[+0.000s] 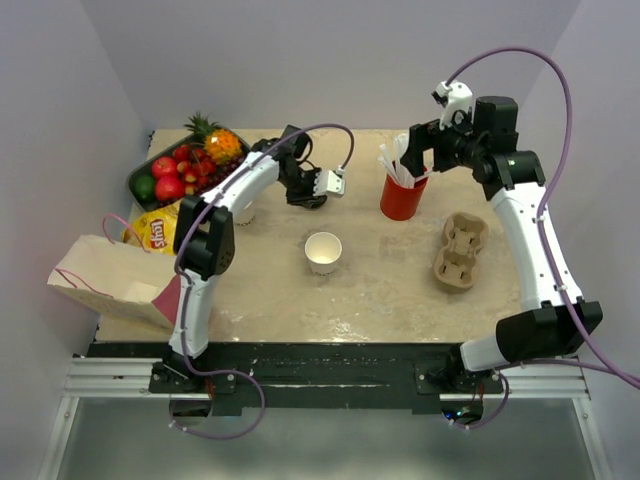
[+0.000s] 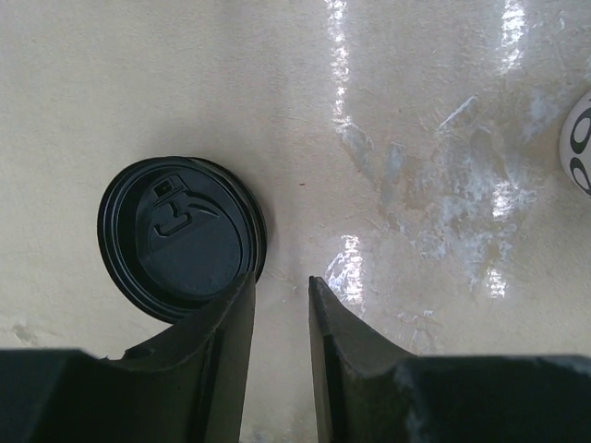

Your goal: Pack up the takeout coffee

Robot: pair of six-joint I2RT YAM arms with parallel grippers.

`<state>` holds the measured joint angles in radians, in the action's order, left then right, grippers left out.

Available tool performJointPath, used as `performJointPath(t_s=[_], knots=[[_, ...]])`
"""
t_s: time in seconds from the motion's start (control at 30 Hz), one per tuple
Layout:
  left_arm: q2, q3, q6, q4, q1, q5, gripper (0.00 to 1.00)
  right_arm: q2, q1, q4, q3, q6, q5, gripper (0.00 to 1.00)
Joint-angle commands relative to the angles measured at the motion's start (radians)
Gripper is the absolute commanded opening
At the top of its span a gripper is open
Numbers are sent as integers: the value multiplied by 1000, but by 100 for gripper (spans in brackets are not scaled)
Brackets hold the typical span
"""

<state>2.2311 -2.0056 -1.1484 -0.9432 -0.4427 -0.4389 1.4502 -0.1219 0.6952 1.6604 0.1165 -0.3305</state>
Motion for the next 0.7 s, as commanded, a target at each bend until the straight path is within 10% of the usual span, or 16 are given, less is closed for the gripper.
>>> performJointPath(t_s=[0.0,0.67], knots=[[30,-27,-39,35,-5,17,34,-30,11,-23,-10,5,-5,99],[76,-33,7,113,-5,51,37,6,34,-31,2,-18,-18,99]])
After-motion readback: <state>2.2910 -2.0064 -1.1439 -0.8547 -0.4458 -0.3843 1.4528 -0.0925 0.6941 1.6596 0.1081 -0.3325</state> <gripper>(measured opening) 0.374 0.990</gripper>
